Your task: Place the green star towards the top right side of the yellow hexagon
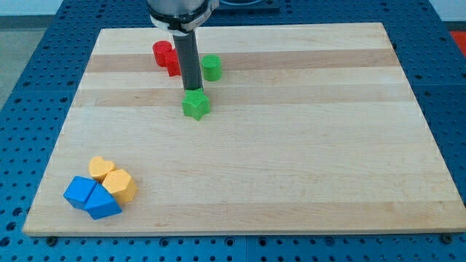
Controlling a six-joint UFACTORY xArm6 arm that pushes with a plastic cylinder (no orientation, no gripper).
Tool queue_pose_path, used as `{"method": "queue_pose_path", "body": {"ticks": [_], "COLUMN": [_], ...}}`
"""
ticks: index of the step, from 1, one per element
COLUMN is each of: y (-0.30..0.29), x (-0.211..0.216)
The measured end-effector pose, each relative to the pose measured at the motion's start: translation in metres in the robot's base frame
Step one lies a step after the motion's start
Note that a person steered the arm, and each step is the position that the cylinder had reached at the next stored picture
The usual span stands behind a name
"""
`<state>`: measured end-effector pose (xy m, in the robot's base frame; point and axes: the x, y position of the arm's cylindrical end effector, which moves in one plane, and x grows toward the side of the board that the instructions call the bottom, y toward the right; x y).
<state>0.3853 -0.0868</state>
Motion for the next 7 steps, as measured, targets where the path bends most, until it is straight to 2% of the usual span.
{"method": "queue_pose_path", "body": {"ticks": [2,4,7], "y": [0.001,0.033,0.042], "x": [0.058,0.075,0.160]}}
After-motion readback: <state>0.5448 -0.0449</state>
